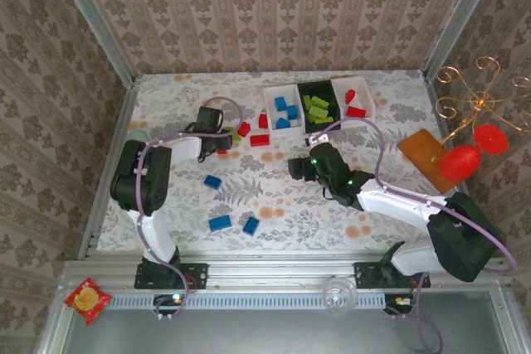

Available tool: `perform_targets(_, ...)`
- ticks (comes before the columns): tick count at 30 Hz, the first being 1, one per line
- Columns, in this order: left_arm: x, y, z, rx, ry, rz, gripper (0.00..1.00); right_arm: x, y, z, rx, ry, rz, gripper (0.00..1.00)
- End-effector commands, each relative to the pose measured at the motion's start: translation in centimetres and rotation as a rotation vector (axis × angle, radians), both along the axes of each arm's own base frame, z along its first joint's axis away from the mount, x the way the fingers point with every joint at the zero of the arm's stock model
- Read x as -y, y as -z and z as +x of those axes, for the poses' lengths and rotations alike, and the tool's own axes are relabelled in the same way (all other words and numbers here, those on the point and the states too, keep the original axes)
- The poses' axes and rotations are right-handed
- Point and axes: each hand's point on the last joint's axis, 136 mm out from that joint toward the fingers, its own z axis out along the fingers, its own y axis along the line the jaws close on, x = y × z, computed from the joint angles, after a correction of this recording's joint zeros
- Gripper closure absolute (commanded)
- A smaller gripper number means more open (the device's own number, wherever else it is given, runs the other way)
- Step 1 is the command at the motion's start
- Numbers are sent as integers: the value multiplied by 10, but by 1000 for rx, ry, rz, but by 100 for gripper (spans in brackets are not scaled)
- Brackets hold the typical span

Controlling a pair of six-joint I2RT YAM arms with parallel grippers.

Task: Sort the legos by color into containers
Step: Move the lego to the center of the table.

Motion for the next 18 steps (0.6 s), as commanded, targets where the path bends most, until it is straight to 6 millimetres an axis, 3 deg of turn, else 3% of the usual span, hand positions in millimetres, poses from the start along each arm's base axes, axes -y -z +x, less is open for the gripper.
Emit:
perform_targets(1,13,2,-31,-28,15,-45,62,8,-2,0,8,28,-40,12)
perform_targets(4,33,0,-54,-28,58,-85,62,11,-3,1,12,35,-48,12)
perform_targets(9,106,-5,-84,-33,194,-156,61,23,0,3,0,71,-60,12)
perform_targets(14,191,-13,-98,-57,349,-270,55,66,2,2,-35,219,-33,12)
perform_targets(16,213,-19,-105,-65,401,-302,48,85,3,-2,-40,277,-7,12)
perform_targets(18,220,-27,-107,-64,423,-326,43,97,2,-8,-38,307,4,12)
